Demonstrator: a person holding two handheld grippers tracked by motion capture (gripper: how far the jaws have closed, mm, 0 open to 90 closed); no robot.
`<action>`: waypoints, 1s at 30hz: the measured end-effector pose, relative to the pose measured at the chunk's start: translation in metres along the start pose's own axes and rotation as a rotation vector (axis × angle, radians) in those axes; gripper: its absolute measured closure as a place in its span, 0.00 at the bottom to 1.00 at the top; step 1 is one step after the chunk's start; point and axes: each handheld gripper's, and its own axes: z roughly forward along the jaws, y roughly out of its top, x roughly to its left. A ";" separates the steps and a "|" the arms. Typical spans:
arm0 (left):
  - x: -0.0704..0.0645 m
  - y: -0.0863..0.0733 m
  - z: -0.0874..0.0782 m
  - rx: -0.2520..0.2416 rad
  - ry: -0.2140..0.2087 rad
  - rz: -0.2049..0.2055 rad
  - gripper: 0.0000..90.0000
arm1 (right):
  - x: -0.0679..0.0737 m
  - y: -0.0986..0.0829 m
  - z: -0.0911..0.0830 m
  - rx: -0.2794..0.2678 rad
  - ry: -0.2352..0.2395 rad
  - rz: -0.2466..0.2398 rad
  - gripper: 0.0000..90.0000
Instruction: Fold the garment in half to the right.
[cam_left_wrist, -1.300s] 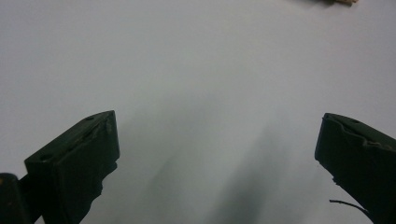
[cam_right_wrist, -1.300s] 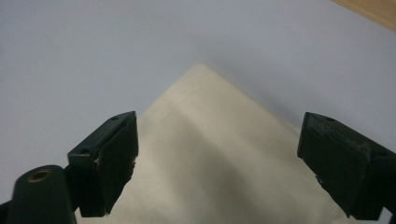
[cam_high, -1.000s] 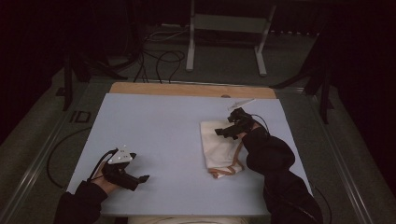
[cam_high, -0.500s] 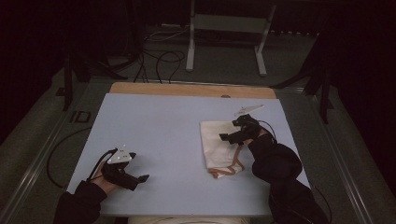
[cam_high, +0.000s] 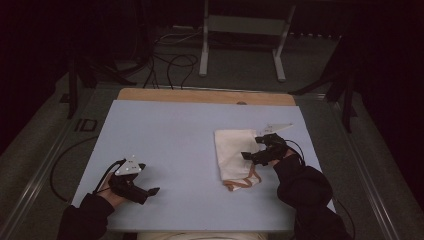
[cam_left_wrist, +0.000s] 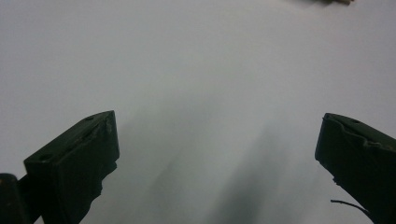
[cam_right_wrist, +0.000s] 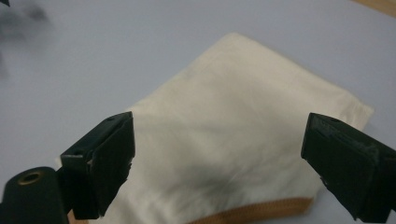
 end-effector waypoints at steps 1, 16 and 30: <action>0.000 0.000 0.000 0.000 0.001 0.001 0.00 | 0.001 -0.003 -0.002 -0.005 0.002 0.001 0.11; 0.000 0.001 0.000 -0.002 0.000 0.006 0.00 | 0.013 -0.045 -0.018 -0.022 0.021 0.037 0.11; 0.000 0.000 -0.001 0.000 -0.002 0.008 0.00 | 0.029 -0.080 -0.021 -0.046 0.048 0.023 0.11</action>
